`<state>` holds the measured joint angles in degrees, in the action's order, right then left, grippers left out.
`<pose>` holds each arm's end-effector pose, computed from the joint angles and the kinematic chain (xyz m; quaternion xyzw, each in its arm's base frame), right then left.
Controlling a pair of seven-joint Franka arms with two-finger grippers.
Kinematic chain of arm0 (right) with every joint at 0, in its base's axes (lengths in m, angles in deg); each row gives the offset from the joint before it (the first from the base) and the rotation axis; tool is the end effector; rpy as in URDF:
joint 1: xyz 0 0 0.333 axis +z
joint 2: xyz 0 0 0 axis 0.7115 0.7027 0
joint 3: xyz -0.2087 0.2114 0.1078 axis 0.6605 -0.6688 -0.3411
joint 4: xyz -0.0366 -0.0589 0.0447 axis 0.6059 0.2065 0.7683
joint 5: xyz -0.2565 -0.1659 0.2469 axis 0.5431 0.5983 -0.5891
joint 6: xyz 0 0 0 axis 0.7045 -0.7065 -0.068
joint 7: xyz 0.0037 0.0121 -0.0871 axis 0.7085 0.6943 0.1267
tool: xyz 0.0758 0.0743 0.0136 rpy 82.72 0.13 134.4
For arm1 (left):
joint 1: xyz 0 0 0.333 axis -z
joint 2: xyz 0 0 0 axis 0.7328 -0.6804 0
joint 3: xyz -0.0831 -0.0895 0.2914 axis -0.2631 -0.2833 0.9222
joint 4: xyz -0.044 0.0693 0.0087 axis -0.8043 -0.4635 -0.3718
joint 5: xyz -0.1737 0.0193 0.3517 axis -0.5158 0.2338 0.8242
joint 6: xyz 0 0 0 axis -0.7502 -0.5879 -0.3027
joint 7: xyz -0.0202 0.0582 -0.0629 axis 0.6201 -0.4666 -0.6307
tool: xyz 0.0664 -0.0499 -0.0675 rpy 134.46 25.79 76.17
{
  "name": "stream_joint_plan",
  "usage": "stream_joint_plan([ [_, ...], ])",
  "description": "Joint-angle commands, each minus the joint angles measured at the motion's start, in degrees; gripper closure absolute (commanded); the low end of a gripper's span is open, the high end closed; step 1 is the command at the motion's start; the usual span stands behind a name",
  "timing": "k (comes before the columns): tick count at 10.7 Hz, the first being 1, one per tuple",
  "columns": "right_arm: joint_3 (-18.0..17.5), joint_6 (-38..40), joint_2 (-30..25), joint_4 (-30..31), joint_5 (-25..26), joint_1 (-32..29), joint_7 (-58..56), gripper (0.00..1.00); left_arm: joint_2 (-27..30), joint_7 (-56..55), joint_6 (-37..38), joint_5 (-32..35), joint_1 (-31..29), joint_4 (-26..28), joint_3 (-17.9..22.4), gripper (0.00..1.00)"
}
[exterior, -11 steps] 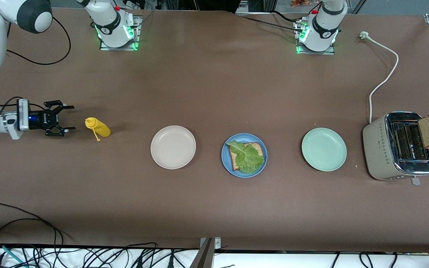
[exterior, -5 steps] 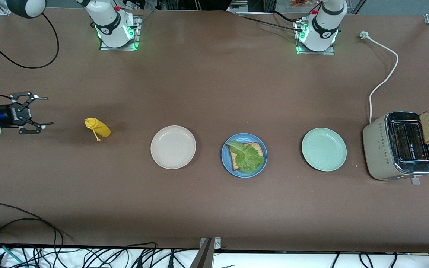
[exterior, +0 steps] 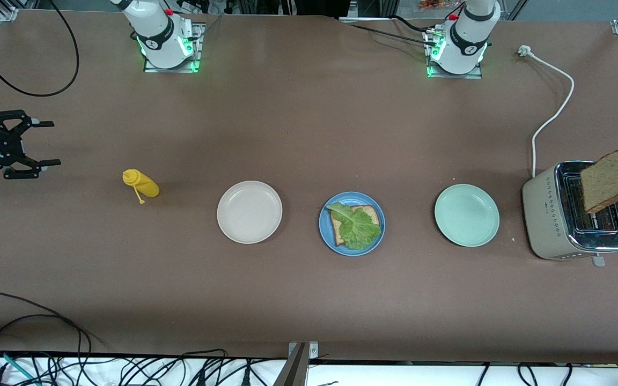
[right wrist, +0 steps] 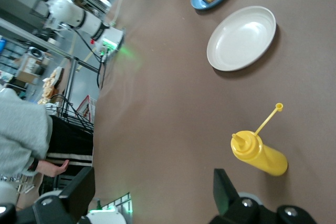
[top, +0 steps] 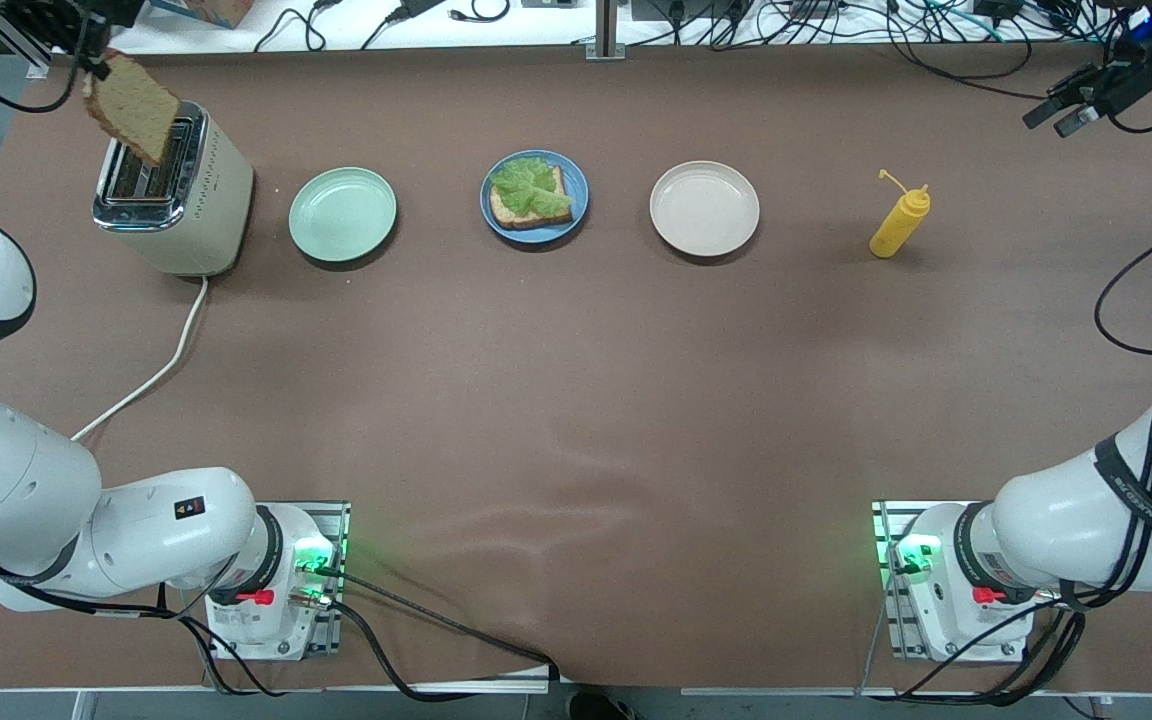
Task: Make sandwich in blue plate with both arms
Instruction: 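Lift the toast out with the left gripper while the right gripper withdraws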
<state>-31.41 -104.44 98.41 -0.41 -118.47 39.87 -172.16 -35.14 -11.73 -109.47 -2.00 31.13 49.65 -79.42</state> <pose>0.5867 -0.1679 0.4241 -0.7700 -0.4475 -0.0221 0.4544 0.6033 0.1320 0.5526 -0.9934 0.0946 0.0543 0.0350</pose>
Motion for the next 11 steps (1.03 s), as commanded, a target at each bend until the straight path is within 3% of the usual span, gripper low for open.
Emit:
stream_joint_plan([
  [1, -7.2, -4.1, -7.5, 0.0, 7.7, -0.1, 18.9, 0.0, 4.0, -2.4, 0.3, -8.1, 1.7, 5.2, 0.5, 1.0],
  [3, -13.9, -8.6, -11.4, -0.1, 15.4, -0.1, 29.6, 0.0, 4.0, -7.1, 0.2, -12.2, 3.1, 7.5, 0.5, 1.0],
  [6, -26.0, -12.0, -17.0, 0.0, 35.6, -0.2, 51.4, 0.0, 3.4, -11.8, -0.6, -20.4, 6.8, 10.7, 0.3, 1.0],
  [8, -33.0, -12.3, -17.6, 0.0, 46.1, -0.2, 67.1, 0.0, 2.5, -12.1, -2.5, -25.6, 9.3, 12.5, 0.3, 1.0],
  [9, -35.6, -12.4, -17.5, 0.8, 49.1, -0.2, 76.3, 0.0, 1.3, -13.4, -3.5, -28.8, 10.4, 13.1, 0.2, 1.0],
  [11, -34.6, -15.3, -17.2, 4.5, 47.8, -0.4, 84.1, 0.0, -2.2, -14.7, -6.8, -37.4, 13.0, 13.2, 0.3, 1.0],
])
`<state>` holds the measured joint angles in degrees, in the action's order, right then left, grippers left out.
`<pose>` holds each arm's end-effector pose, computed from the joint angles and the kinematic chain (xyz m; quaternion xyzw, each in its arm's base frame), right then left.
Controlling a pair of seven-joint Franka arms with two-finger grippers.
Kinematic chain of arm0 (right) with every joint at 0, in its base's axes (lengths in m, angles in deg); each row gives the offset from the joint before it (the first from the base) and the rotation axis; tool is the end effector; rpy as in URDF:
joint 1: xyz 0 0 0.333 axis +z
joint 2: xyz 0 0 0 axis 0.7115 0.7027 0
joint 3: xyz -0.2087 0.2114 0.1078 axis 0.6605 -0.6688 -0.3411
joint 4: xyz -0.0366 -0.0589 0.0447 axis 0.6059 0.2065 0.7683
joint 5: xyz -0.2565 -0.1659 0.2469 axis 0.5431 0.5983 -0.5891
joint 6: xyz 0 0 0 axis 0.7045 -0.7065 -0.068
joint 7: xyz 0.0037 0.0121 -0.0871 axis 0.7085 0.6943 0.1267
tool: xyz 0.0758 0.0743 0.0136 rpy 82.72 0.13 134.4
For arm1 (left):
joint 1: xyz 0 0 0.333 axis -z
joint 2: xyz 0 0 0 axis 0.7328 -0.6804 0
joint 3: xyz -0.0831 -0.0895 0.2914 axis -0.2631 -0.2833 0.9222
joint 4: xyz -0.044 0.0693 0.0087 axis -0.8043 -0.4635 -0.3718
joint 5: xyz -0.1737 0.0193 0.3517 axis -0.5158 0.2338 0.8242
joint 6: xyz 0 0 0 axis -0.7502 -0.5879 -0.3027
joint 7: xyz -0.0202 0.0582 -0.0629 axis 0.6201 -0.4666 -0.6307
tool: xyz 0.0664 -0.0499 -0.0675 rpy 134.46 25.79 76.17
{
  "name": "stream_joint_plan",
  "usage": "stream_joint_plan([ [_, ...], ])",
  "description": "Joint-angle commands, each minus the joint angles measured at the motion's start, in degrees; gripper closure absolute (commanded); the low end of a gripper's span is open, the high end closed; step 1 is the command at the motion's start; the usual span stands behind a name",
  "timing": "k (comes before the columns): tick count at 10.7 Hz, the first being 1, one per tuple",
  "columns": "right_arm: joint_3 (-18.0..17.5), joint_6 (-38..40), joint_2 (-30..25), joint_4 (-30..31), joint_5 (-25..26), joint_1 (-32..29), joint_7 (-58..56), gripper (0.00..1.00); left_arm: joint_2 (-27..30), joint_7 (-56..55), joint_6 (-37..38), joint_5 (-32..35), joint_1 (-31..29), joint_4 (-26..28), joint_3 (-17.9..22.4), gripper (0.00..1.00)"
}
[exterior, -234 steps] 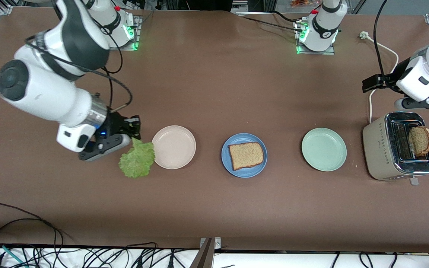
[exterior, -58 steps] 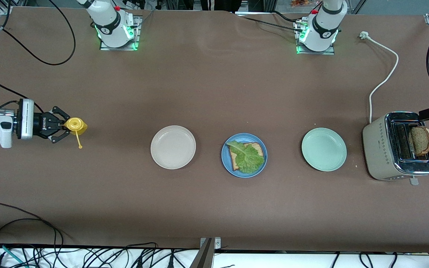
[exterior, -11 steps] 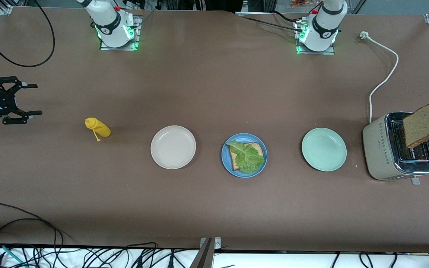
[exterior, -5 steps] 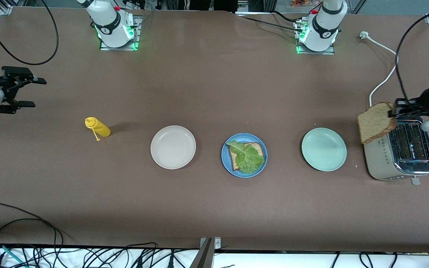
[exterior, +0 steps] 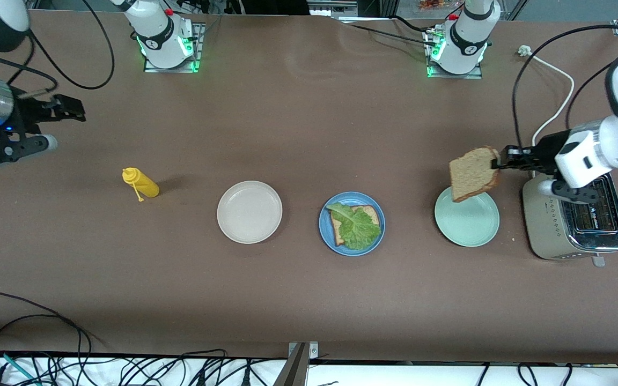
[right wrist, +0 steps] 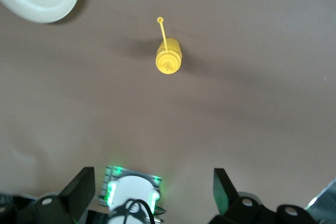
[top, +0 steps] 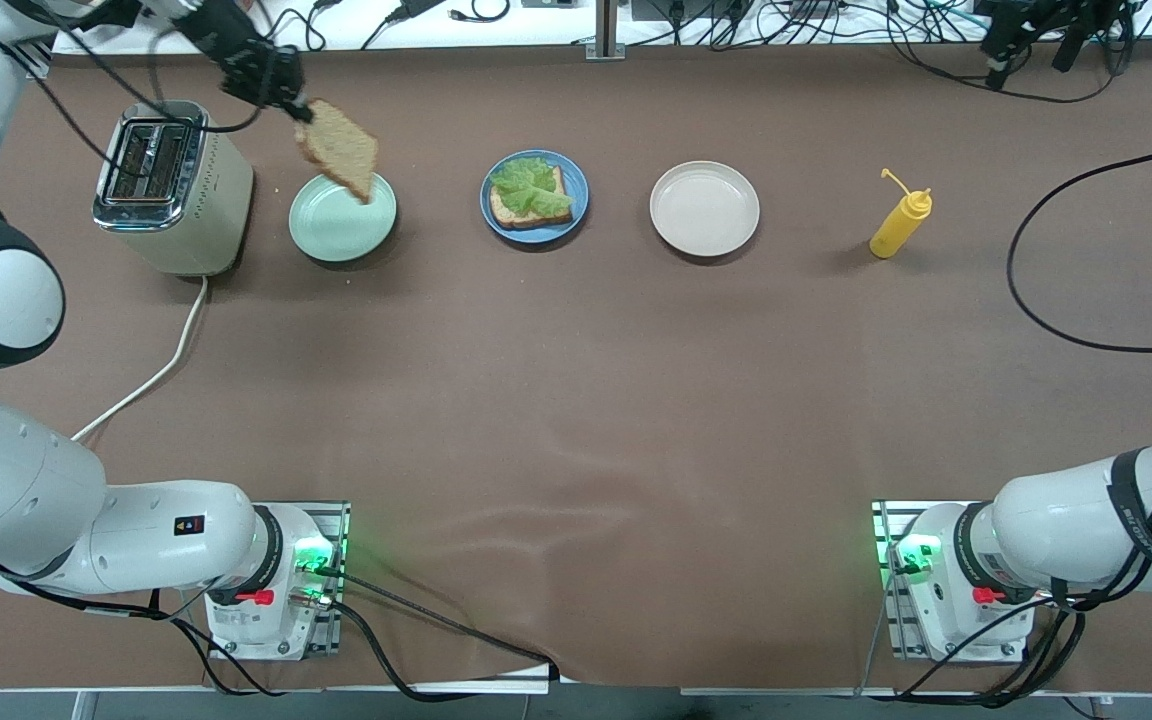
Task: Make sandwich in blue plate with both arms
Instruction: 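Lift the toast out with the left gripper while the right gripper withdraws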
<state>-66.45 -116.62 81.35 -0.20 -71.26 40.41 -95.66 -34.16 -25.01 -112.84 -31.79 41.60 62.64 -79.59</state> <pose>0.5761 0.0436 0.5689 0.9771 0.1358 -0.1619 0.0237 0.5971 -0.0351 0.4703 0.9714 -0.0284 -0.1010 0.2130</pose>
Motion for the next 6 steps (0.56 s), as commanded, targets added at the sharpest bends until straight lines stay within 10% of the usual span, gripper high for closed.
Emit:
stream_joint_plan([
  [1, 3.0, -5.7, -1.8, 8.1, -2.6, -0.8, 7.6, 0.0, -4.4, -1.5, -5.8, -9.5, 4.5, 0.3, 0.4, 1.0],
  [4, 3.2, -20.7, -11.7, 23.8, -3.1, -0.8, 9.5, 0.0, -9.0, -1.2, -10.0, -18.0, 7.8, 0.1, 0.4, 1.0],
  [6, 3.0, -21.3, -10.7, 22.2, -3.3, -0.4, 10.2, 0.0, -12.3, -1.0, -13.1, -25.2, 9.7, -0.1, 0.4, 1.0],
])
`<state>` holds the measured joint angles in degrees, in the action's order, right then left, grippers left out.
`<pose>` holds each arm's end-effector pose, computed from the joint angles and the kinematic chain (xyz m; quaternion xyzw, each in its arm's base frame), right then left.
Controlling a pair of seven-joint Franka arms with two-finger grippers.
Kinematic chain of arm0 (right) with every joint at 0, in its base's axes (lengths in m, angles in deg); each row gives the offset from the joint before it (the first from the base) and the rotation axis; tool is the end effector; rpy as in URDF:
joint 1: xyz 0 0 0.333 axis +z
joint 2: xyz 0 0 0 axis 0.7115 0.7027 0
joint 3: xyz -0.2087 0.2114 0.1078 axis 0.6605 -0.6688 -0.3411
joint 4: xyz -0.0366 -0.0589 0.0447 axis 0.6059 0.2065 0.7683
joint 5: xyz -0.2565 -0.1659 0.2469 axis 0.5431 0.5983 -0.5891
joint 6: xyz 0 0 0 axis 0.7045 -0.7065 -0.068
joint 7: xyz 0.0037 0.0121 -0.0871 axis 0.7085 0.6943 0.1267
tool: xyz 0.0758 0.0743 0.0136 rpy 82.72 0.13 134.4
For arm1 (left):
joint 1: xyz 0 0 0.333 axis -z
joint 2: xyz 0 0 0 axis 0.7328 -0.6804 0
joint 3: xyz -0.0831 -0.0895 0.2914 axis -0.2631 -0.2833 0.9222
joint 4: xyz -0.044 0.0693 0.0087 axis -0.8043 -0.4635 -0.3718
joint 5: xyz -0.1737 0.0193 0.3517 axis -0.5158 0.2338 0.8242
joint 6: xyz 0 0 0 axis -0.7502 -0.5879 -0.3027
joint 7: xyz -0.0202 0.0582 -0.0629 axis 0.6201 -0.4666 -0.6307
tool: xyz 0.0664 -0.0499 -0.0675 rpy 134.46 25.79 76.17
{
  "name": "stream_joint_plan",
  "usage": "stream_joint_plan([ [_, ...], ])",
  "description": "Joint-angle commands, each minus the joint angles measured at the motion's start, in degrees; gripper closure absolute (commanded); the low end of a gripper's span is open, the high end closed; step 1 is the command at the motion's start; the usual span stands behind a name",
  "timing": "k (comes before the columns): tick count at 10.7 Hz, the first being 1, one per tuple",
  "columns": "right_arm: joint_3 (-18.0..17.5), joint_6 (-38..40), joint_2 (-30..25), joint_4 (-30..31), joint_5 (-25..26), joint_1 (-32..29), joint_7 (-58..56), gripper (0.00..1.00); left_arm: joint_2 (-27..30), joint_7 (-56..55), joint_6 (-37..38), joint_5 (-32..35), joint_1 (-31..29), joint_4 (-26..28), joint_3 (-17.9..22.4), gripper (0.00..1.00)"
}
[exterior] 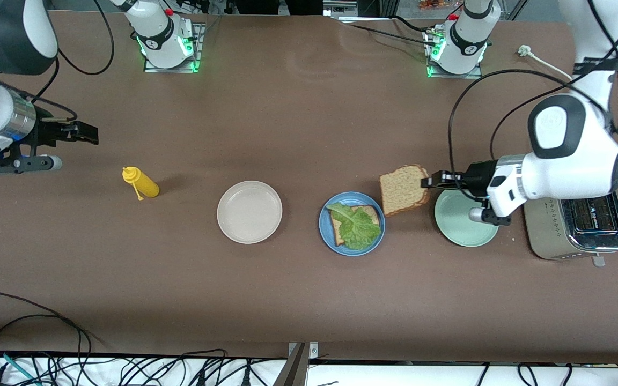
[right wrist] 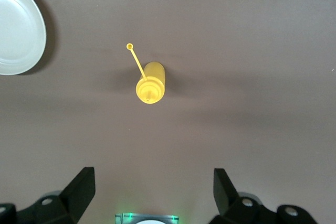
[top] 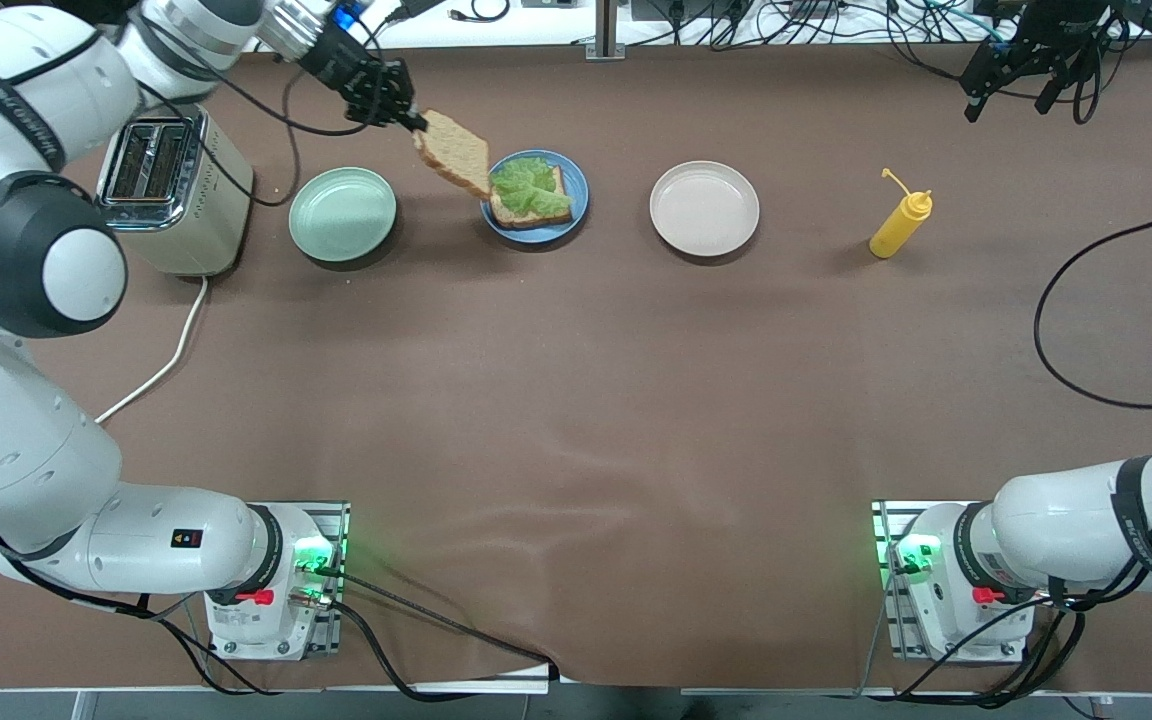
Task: Make sandwich in blue plate with both arms
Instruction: 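Carry the toast with the left gripper and lower it onto the lettuce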
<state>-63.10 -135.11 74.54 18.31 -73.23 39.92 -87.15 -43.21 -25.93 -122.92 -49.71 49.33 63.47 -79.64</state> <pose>0.5631 0.0193 0.5090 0.9935 0.0396 -0.1036 0.0266 0.6240 -0.1331 0.3894 0.9331 0.0075 -0.1117 0.3418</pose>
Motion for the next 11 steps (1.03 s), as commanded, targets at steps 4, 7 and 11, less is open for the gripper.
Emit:
stream_joint_plan([
  [4, -0.3, -2.1, -1.8, -0.3, -2.0, 0.9, 2.5, 0.0, -8.8, 0.3, -6.9, -16.4, 6.3, -1.6, 0.4, 1.0],
  [7, -0.4, -2.1, -1.9, -1.1, -1.8, 1.7, 3.2, 0.0, -11.3, 2.5, -9.2, -18.3, 7.6, -1.9, 0.4, 1.0],
  [11, -0.2, -6.2, -1.4, -2.5, -2.1, 1.7, 4.2, 0.0, -14.7, 7.8, -11.7, -19.3, 7.6, -2.8, 0.0, 1.0],
])
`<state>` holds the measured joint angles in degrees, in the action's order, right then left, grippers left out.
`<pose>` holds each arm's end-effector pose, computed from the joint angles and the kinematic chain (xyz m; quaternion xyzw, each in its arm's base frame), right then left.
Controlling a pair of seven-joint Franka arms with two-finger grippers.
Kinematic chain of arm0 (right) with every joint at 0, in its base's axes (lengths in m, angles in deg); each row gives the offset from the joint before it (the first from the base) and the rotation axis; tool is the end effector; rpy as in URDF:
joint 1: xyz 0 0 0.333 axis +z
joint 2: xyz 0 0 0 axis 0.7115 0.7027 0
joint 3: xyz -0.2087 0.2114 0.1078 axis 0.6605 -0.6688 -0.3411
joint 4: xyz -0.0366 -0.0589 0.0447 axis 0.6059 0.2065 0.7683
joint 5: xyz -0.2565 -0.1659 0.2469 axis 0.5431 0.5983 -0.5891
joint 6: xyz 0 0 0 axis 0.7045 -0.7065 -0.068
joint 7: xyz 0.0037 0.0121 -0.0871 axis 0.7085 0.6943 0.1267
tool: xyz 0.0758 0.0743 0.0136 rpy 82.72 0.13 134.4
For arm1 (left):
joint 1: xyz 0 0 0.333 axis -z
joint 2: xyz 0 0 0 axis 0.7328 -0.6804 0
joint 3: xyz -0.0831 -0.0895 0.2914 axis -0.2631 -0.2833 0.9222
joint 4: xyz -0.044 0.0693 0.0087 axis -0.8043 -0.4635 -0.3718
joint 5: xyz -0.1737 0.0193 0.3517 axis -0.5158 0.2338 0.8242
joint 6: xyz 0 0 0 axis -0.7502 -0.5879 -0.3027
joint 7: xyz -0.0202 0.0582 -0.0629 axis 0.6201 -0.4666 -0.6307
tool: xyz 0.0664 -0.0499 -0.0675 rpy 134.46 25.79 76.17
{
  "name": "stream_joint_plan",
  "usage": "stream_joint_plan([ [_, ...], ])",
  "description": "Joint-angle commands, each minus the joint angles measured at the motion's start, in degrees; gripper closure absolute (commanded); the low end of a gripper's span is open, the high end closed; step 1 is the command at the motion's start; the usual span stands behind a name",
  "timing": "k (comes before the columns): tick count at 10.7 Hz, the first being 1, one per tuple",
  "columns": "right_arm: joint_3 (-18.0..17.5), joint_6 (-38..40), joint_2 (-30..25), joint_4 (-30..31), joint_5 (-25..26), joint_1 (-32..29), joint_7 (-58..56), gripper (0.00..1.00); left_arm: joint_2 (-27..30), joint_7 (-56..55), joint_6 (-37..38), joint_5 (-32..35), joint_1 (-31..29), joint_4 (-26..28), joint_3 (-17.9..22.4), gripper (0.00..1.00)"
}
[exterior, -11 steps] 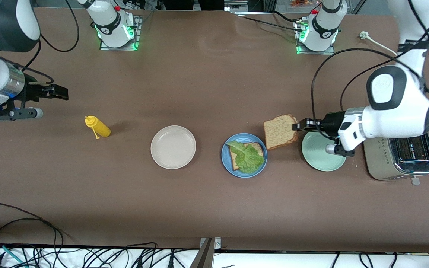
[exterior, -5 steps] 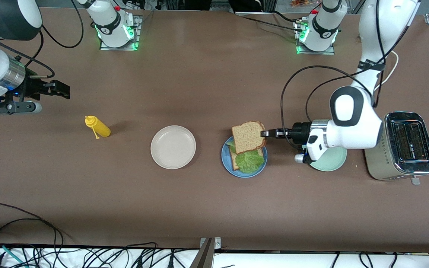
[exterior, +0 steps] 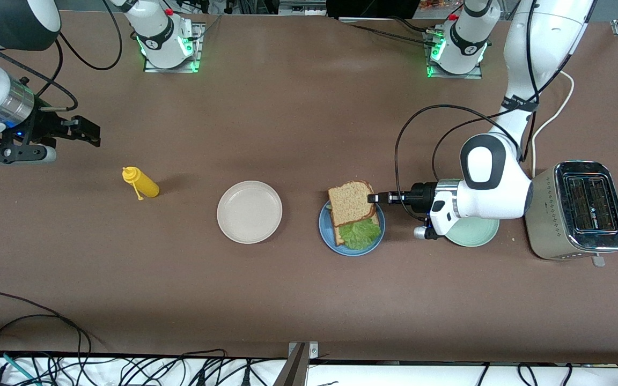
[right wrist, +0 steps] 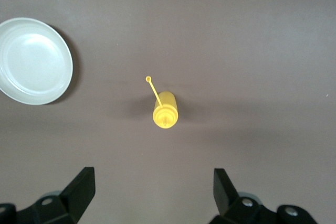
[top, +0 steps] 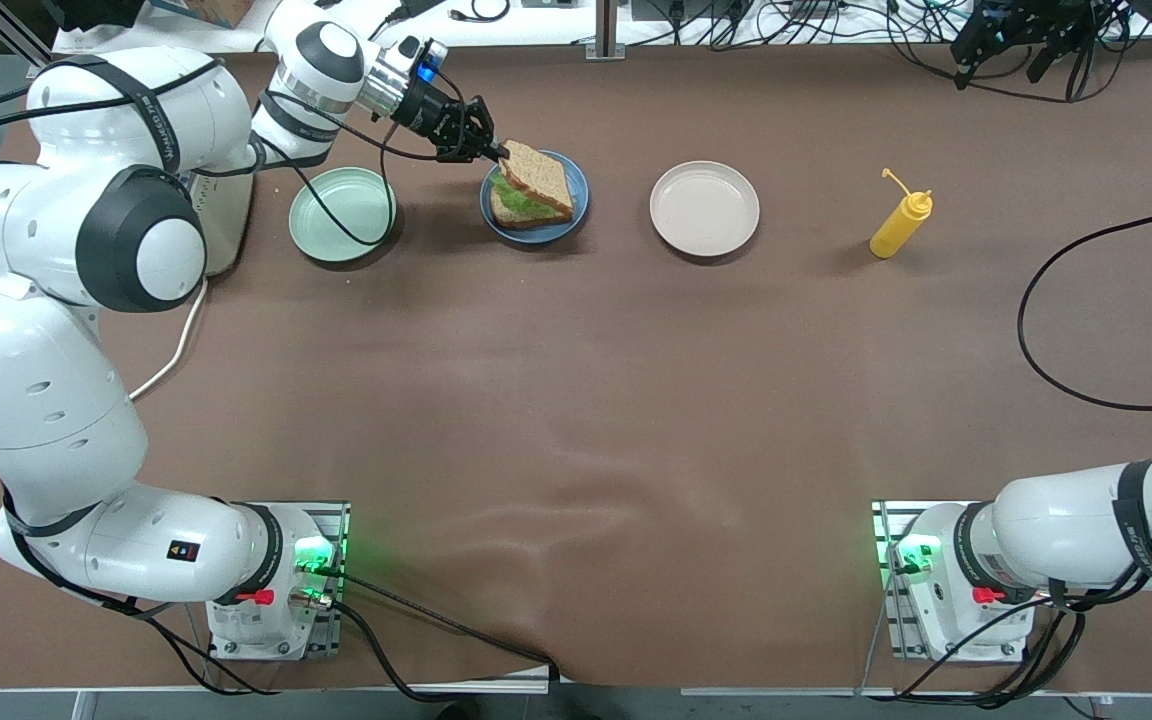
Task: Make sandwich in blue plate with both arms
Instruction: 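Carry the toast with the left gripper and lower it onto the lettuce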
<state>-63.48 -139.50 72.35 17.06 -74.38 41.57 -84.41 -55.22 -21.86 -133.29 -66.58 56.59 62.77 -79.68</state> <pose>0.5660 0.0429 0.5460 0.9987 0.0322 -0.0351 0.0197 0.6323 -0.2153 0.2770 0.8921 0.0595 -0.1265 0.4296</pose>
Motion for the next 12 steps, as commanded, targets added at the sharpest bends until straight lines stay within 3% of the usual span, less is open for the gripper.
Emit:
stream_joint_plan([
  [1, 0.2, -2.1, 0.3, -1.5, -1.0, -0.1, 4.4, 0.0, -3.6, 5.0, -1.9, -2.4, 0.4, -3.0, 0.0, 1.0],
  [9, 0.1, -1.9, 0.1, -1.0, -0.9, 0.0, 8.7, 0.0, -8.2, 14.1, -2.8, -2.4, -0.4, -3.3, 0.4, 1.0],
  [10, 0.1, -1.8, 0.1, -0.7, -0.9, 0.0, 8.7, 0.0, -8.8, 14.2, -2.8, -2.4, -0.5, -3.4, 0.5, 0.94],
  [12, 0.1, -1.5, -0.2, -0.6, -0.9, 0.0, 8.7, 0.0, -9.8, 14.2, -2.8, -2.2, -0.6, -4.8, 1.1, 0.72],
])
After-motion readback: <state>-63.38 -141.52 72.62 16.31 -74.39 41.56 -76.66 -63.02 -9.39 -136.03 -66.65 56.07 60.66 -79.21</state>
